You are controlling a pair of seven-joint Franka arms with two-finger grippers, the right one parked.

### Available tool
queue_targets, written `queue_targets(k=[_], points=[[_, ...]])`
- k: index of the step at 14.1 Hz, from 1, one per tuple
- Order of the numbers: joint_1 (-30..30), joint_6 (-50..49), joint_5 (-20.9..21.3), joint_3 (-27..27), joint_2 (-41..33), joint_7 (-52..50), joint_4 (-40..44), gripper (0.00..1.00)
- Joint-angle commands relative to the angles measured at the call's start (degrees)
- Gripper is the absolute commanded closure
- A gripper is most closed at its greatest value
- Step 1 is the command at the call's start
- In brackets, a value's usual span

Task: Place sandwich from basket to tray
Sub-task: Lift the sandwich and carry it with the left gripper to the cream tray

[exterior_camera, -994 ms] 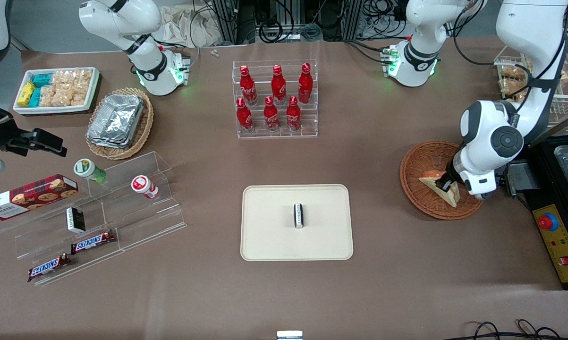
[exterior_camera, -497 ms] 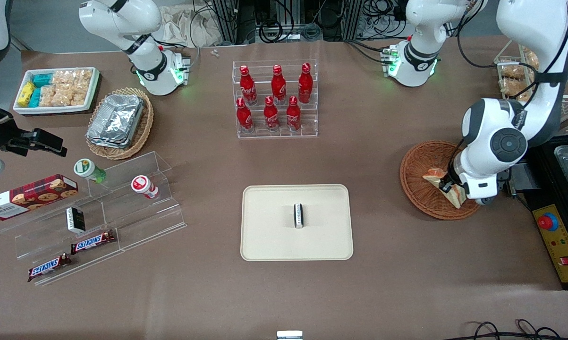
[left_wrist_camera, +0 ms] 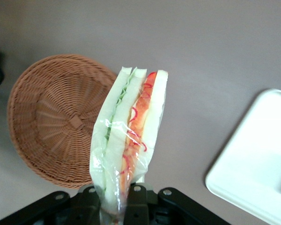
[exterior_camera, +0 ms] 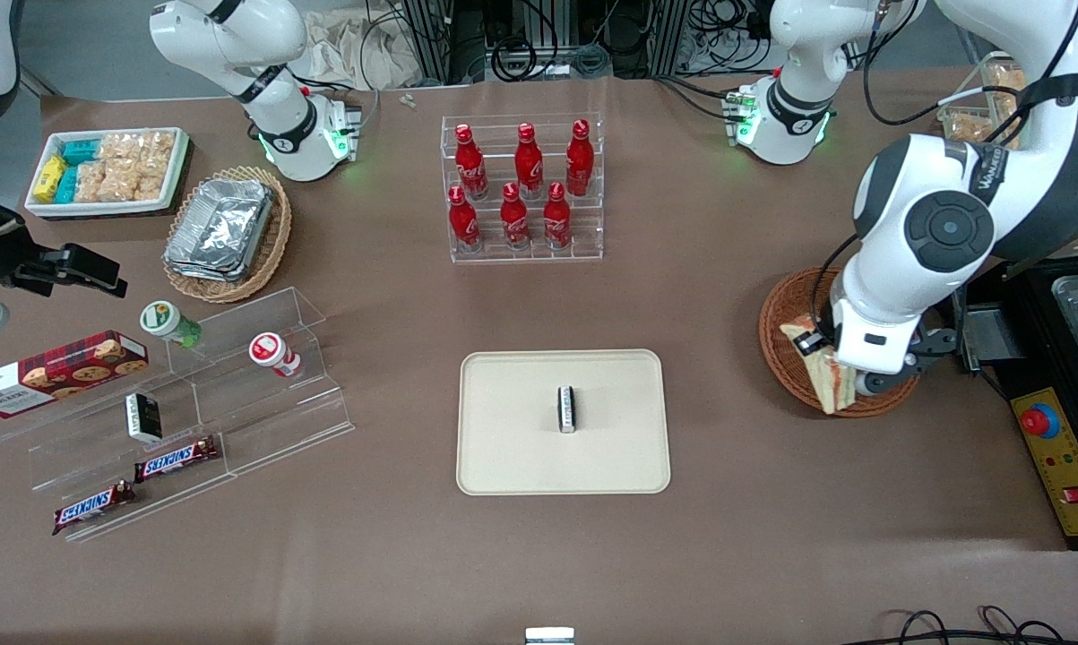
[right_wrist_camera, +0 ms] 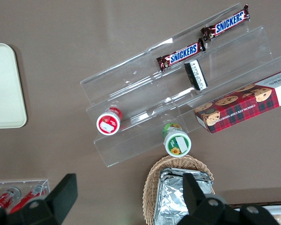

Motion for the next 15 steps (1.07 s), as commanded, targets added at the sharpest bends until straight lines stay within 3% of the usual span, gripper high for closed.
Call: queue_targets(k=[1, 5, 8, 15], points=[[-2.86, -1.77, 0.58, -2.0, 6.24, 1.63, 7.09, 1.0], [-11.29, -0.89, 1.28, -2.01, 15.55, 0.76, 12.9, 1.0], [-17.28, 4.89, 5.84, -1.66, 21.53, -3.35, 14.75, 1.0], [-17.64, 14.66, 18.5, -1.66, 30.59, -5.22, 14.58, 1.0]])
